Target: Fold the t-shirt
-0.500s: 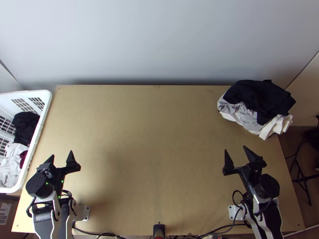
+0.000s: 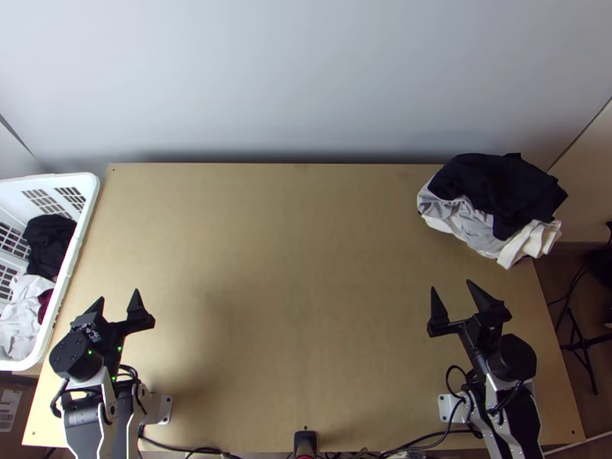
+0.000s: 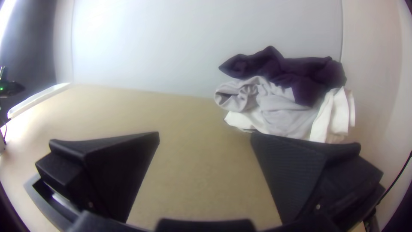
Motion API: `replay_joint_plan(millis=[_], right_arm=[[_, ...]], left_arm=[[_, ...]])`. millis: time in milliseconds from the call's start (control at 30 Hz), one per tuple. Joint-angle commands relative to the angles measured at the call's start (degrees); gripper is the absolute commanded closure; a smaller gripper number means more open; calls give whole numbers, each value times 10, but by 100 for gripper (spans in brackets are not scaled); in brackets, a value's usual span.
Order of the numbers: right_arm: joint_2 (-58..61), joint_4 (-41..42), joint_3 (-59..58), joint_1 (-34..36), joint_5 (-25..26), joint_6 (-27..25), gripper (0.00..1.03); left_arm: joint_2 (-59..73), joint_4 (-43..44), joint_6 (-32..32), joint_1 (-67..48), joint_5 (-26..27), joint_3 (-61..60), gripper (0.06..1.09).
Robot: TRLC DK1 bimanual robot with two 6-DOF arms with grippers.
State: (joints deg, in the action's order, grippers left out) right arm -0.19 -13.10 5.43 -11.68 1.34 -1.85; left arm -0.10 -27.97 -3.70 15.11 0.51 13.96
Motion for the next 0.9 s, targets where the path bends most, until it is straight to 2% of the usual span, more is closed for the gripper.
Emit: replay_joint_plan(millis=[0,533,633,733,767,867], right_arm=[[0,0,0,0,1,0,3],[0,-1,0,-6,0,1,3],[0,-1,0,-48,0,2,3],[0,-1,0,-70,0,2,3],[0,-1,0,-76,0,9,3],[0,1,0,-119,0,71,3]], left_arm=[[0,0,0,0,0,0,10],[0,0,0,0,0,0,10],[0,-2,0,0,1,0,10],[-1,-40,-1,-15,1,7,10],[-1,-39,0,-15,0,7,10],[-1,-39,5,-15,-7,8,10]])
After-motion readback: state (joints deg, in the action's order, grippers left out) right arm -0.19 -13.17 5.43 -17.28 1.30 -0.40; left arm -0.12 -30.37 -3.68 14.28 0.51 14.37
